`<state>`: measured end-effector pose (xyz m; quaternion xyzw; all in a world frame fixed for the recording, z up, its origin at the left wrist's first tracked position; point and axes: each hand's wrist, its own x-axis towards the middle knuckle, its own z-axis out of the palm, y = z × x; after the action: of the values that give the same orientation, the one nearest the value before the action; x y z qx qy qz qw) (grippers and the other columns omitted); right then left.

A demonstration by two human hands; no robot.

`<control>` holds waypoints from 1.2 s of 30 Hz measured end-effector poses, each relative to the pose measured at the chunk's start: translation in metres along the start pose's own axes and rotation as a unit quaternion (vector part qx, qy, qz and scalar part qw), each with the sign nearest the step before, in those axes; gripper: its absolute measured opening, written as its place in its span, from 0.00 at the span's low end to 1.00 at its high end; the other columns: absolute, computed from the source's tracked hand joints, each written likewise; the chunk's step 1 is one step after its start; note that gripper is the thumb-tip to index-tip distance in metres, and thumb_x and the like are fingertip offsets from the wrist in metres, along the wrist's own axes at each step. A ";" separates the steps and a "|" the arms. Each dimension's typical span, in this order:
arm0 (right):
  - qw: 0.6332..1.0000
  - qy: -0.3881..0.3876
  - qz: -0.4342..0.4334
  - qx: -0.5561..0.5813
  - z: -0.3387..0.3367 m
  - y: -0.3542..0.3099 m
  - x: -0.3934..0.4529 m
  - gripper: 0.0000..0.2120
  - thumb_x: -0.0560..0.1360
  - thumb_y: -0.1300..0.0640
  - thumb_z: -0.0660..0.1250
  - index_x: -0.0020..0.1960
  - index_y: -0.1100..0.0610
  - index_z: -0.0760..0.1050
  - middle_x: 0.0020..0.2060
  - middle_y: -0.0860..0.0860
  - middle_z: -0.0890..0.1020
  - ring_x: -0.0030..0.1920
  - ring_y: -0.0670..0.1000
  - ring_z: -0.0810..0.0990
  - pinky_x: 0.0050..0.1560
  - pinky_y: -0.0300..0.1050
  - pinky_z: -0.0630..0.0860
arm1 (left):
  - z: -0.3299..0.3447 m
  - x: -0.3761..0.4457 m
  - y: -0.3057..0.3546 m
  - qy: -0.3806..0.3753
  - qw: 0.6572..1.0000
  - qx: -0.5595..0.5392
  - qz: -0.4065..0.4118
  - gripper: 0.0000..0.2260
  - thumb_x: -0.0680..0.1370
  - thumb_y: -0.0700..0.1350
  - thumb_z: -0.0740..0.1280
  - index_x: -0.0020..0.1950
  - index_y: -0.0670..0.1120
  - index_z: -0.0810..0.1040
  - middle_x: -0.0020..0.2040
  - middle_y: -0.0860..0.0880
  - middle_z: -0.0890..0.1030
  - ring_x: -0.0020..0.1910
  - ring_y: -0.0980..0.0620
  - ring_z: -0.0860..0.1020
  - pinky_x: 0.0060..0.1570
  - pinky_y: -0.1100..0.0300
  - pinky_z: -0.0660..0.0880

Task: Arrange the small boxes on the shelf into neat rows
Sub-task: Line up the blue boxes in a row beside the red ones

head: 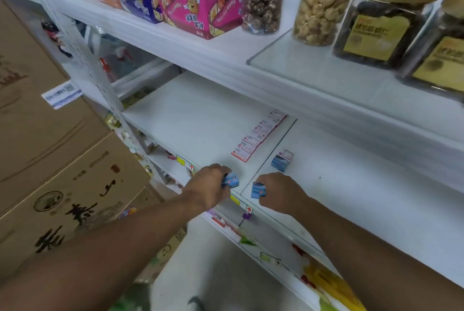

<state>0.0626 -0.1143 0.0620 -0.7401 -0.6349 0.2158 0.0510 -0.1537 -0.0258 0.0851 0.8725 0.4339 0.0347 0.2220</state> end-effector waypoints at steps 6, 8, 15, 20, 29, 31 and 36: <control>0.997 -0.009 0.072 0.000 0.013 0.008 0.003 0.18 0.74 0.55 0.71 0.63 0.53 0.80 0.56 0.53 0.83 0.55 0.55 0.81 0.51 0.46 0.76 | 0.019 0.049 -0.012 -0.047 0.995 -0.010 0.087 0.11 0.78 0.42 0.70 0.60 0.43 0.81 0.55 0.46 0.82 0.53 0.46 0.80 0.55 0.52 0.78; 0.994 0.002 0.112 0.004 0.015 0.007 0.000 0.18 0.73 0.55 0.71 0.63 0.53 0.80 0.56 0.53 0.83 0.55 0.56 0.81 0.51 0.46 0.77 | 0.024 0.068 -0.013 -0.065 0.990 -0.012 0.126 0.09 0.79 0.42 0.70 0.59 0.43 0.81 0.54 0.47 0.83 0.52 0.48 0.80 0.57 0.54 0.77; 0.974 0.024 0.221 0.047 0.027 0.000 -0.016 0.20 0.72 0.54 0.72 0.63 0.51 0.81 0.56 0.53 0.84 0.55 0.57 0.82 0.54 0.46 0.79 | 0.035 0.111 -0.001 -0.092 0.975 -0.016 0.204 0.19 0.78 0.45 0.73 0.69 0.48 0.80 0.61 0.47 0.82 0.57 0.47 0.79 0.57 0.50 0.79; 0.962 0.046 0.261 0.068 0.037 0.003 -0.029 0.18 0.72 0.55 0.72 0.62 0.51 0.80 0.55 0.52 0.84 0.52 0.55 0.81 0.52 0.45 0.77 | 0.052 0.130 0.015 -0.101 0.966 0.020 0.238 0.20 0.80 0.47 0.72 0.72 0.51 0.78 0.64 0.46 0.83 0.61 0.47 0.79 0.55 0.51 0.81; 0.960 0.076 0.259 0.075 0.057 0.022 -0.025 0.18 0.72 0.55 0.72 0.61 0.50 0.80 0.53 0.51 0.83 0.52 0.55 0.81 0.52 0.47 0.79 | 0.089 0.167 0.030 -0.127 0.964 0.043 0.231 0.23 0.80 0.43 0.72 0.75 0.53 0.76 0.68 0.45 0.78 0.64 0.45 0.80 0.62 0.48 0.81; 0.962 0.078 0.251 0.070 0.062 0.025 -0.019 0.17 0.72 0.56 0.72 0.62 0.51 0.80 0.53 0.51 0.82 0.51 0.54 0.80 0.51 0.47 0.80 | 0.098 0.170 0.027 -0.124 0.965 0.038 0.227 0.24 0.79 0.42 0.72 0.74 0.54 0.76 0.67 0.45 0.78 0.65 0.45 0.79 0.62 0.49 0.80; 0.965 0.085 0.239 0.058 0.076 0.028 -0.007 0.18 0.74 0.56 0.71 0.63 0.52 0.79 0.53 0.52 0.82 0.51 0.54 0.80 0.50 0.46 0.80 | 0.113 0.170 0.020 -0.108 0.962 0.023 0.251 0.23 0.79 0.41 0.73 0.73 0.53 0.76 0.70 0.49 0.78 0.67 0.48 0.74 0.64 0.49 0.78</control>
<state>0.0585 -0.1414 -0.0141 -0.8819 -0.4192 0.1939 0.0944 -0.0046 0.0548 -0.0306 0.9568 0.1748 -0.0150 0.2319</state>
